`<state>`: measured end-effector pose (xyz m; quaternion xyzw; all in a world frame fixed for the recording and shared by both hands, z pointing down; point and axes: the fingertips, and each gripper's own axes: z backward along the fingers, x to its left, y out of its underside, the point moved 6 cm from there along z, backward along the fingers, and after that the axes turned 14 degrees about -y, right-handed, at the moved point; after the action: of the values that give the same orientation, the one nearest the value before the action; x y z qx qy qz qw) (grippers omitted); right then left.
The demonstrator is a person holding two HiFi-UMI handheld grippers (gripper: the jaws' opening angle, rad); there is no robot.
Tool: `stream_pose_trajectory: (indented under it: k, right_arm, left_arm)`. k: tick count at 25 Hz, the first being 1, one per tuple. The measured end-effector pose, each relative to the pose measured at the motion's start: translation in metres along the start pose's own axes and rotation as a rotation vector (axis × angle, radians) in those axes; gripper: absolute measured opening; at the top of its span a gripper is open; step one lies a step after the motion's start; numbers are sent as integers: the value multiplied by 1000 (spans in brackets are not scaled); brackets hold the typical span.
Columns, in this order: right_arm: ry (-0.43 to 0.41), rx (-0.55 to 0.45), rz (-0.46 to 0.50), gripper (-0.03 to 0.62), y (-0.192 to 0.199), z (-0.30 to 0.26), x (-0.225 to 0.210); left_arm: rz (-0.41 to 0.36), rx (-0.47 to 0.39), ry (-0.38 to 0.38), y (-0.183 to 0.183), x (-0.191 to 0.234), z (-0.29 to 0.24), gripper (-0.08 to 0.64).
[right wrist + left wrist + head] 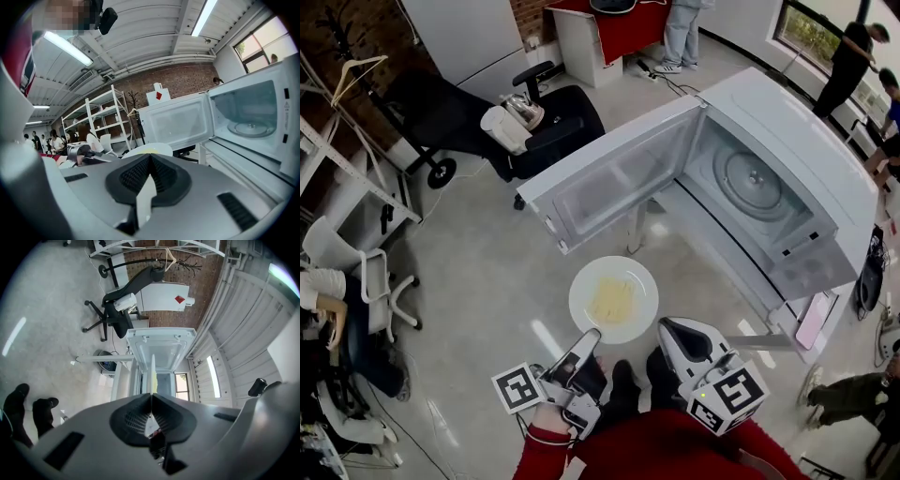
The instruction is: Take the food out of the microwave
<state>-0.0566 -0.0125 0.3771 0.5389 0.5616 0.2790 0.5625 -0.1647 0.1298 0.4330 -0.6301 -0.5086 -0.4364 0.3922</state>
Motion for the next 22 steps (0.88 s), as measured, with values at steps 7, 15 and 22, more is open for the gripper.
stream_pose_trajectory:
  k: [7, 15, 22]
  right_arm:
    - [-78, 22, 40, 11, 6, -17, 22]
    - [-151, 43, 69, 10, 8, -32, 47]
    - [-184, 47, 97, 9, 10, -40, 61]
  left_arm:
    - [20, -59, 5, 1, 13, 33, 17]
    - [33, -119, 18, -1, 20, 66, 17]
    - [43, -145, 21, -2, 25, 83, 17]
